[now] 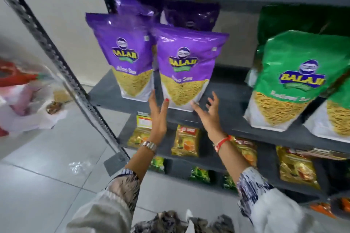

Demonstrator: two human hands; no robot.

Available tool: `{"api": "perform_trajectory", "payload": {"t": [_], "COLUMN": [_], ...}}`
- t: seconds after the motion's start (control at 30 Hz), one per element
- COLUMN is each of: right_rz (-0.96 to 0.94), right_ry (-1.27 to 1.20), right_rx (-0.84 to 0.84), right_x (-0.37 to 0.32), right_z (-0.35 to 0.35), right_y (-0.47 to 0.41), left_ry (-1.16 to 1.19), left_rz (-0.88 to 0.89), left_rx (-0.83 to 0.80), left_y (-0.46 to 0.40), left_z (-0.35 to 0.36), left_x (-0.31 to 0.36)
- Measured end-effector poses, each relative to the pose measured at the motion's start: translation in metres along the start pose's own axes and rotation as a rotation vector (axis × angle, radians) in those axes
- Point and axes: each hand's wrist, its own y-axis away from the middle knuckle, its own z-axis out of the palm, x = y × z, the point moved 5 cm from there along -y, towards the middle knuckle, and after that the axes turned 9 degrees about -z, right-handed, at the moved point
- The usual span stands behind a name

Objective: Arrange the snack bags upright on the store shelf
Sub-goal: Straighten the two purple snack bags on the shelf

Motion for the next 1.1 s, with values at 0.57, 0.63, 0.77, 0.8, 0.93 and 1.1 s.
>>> {"api": "perform_trajectory", "payload": {"t": [0.57, 0.63, 0.77, 0.8, 0.93, 1.1], "right_rz": [-0.022, -0.031, -0.035, -0.038, -0.042, -0.196], "right_ry": [0.001, 0.003, 0.011, 0.012, 0.017, 0.119], "right_rx": [0.077, 0.075, 0.077, 0.078, 0.087, 0.351], "right_x": [-0.004, -0.003, -0.002, -0.002, -0.006, -0.013], "right_z": [0.030, 0.035, 0.040, 0.041, 0.042, 0.052], "right_y": [-0.015, -0.015, -0.015, -0.015, -0.012, 0.017], "left_ry": [-0.020, -0.028, -0.021, -0.019, -0.072, 0.000], "left_rz": [-0.161, -0.169, -0.187, -0.189, -0.184, -0.021], "left_rx": [-0.435, -0.435, -0.452, -0.462, -0.462, 0.065], "left_y": [-0.022, -0.025, -0.030, -0.030, -0.031, -0.038], "left_z": [0.008, 0.004, -0.001, -0.001, -0.008, -0.072], "left_x": [0.007, 0.009, 0.011, 0.012, 0.013, 0.012]}}
